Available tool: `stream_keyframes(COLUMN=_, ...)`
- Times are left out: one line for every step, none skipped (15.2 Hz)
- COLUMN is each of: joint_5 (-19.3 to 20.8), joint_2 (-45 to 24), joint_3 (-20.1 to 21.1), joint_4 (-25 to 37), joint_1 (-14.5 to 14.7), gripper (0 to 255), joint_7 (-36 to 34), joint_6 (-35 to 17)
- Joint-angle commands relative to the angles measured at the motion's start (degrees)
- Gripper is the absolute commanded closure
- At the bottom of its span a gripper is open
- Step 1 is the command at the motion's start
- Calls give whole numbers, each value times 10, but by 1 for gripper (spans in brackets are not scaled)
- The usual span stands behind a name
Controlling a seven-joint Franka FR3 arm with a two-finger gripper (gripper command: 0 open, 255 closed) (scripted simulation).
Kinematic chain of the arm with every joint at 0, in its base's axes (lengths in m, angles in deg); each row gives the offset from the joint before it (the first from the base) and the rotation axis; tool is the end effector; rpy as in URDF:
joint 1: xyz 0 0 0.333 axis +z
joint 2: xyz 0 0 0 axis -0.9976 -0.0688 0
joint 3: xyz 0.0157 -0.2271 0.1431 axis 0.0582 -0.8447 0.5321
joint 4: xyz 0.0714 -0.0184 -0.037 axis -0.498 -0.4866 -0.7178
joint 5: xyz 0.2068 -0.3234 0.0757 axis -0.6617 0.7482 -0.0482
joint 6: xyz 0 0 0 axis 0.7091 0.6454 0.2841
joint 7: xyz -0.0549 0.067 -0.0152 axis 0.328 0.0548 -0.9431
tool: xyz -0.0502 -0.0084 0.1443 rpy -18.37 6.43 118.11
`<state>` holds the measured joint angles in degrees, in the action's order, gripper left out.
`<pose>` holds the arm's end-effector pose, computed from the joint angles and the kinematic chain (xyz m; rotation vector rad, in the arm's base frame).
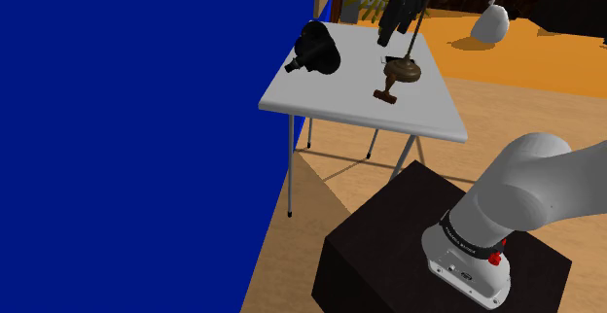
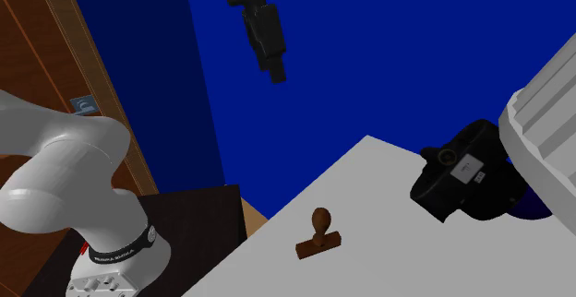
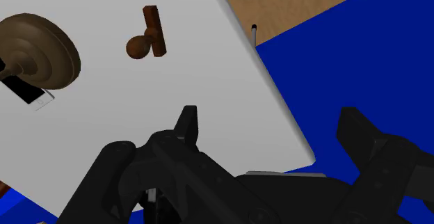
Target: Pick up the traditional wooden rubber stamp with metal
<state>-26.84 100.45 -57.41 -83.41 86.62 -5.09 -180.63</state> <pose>0.3723 0.0016 0.5588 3.0585 0.2054 0.3029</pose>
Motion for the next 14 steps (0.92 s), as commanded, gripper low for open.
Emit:
stream_keyframes(joint_5=0, joint_2=0, joint_3=0, joint_4=0, joint_1=0, gripper=0, joint_7=0, joint_6=0)
stream_keyframes(joint_5=3, joint_2=-7, joint_3=-10, joint_4=-6, joint_1=-3, gripper=0, joint_7=8, joint_6=-9)
stream_keyframes(joint_5=7, joint_2=-14, joint_3=-19, joint_4=-12, joint_1=-7, gripper=0, joint_7=16, joint_6=-19)
stream_keyframes(joint_5=10, joint_2=-22, joint_3=-29, joint_4=-18, joint_1=-10, gripper=0, joint_7=25, joint_6=-28)
stream_keyframes(joint_5=13, joint_2=-31, joint_3=-38, joint_4=-22, joint_1=-14, gripper=0, joint_7=33, joint_6=-38)
stream_keyframes(joint_5=16, joint_2=-40, joint_3=-48, joint_4=-27, joint_1=-17, gripper=0, joint_7=41, joint_6=-47)
stream_keyframes(joint_5=19, joint_2=-50, joint_3=-57, joint_4=-30, joint_1=-20, gripper=0, joint_7=49, joint_6=-57)
stream_keyframes(joint_5=22, joint_2=-60, joint_3=-67, joint_4=-33, joint_1=-24, gripper=0, joint_7=57, joint_6=-66)
stream_keyframes(joint_5=25, joint_2=-71, joint_3=-76, joint_4=-36, joint_1=-27, gripper=0, joint_7=66, joint_6=-76)
stream_keyframes(joint_5=27, joint_2=-83, joint_3=-86, joint_4=-38, joint_1=-30, gripper=0, joint_7=74, joint_6=-85)
stream_keyframes(joint_5=30, joint_2=-95, joint_3=-95, joint_4=-39, joint_1=-33, gripper=0, joint_7=82, joint_6=-95)
stream_keyframes(joint_5=32, joint_2=-108, joint_3=-105, joint_4=-40, joint_1=-36, gripper=0, joint_7=91, joint_6=-104)
stream_keyframes(joint_5=33, joint_2=-121, joint_3=-114, joint_4=-41, joint_1=-39, gripper=0, joint_7=99, joint_6=-114)
stream_keyframes(joint_5=34, joint_2=-134, joint_3=-124, joint_4=-40, joint_1=-42, gripper=0, joint_7=108, joint_6=-123)
